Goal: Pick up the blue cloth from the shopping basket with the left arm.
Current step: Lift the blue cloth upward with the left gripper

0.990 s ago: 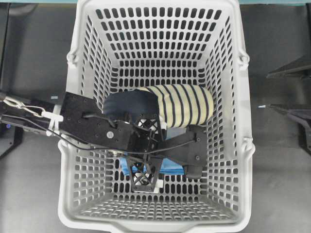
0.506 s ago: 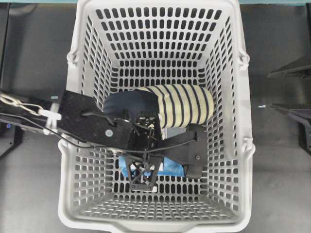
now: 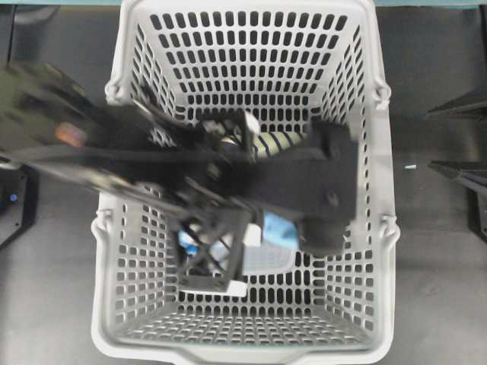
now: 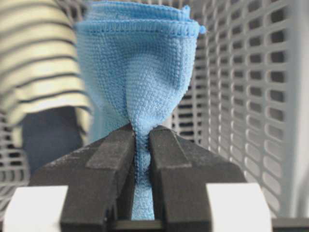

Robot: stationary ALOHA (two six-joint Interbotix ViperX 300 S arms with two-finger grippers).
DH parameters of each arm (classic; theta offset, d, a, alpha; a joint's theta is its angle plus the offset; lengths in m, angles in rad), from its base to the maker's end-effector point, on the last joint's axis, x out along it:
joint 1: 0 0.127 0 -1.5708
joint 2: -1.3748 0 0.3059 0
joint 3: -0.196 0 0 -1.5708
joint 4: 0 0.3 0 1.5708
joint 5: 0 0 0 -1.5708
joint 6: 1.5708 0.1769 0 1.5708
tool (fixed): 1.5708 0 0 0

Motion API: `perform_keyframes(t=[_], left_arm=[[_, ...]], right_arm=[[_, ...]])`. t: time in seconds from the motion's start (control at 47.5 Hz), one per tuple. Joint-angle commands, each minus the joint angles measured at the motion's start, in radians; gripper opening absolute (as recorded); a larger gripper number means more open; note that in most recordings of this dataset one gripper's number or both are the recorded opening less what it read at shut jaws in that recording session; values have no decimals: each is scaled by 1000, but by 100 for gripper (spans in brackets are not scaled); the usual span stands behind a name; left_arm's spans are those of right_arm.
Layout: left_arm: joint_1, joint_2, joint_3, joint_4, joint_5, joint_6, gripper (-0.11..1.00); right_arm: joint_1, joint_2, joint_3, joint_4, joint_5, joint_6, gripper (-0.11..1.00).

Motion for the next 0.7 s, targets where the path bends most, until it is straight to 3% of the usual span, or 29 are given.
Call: perform_keyframes(t=[0.0,0.169,0.295,0.674], left_arm=[[-2,21,-120,3,97,0,5],[3,87,-241,3,232,2,5],[3,115,-284,3,255,2,5],[-8,84,-233,3,202,17,5]], right_arm=[[-3,5,-6,3,-5,2,75],[-2,5,-5,3,-5,2,75],[-3,2,-5,3,-5,2,75],[-2,0,-3,5,-5,2,75]])
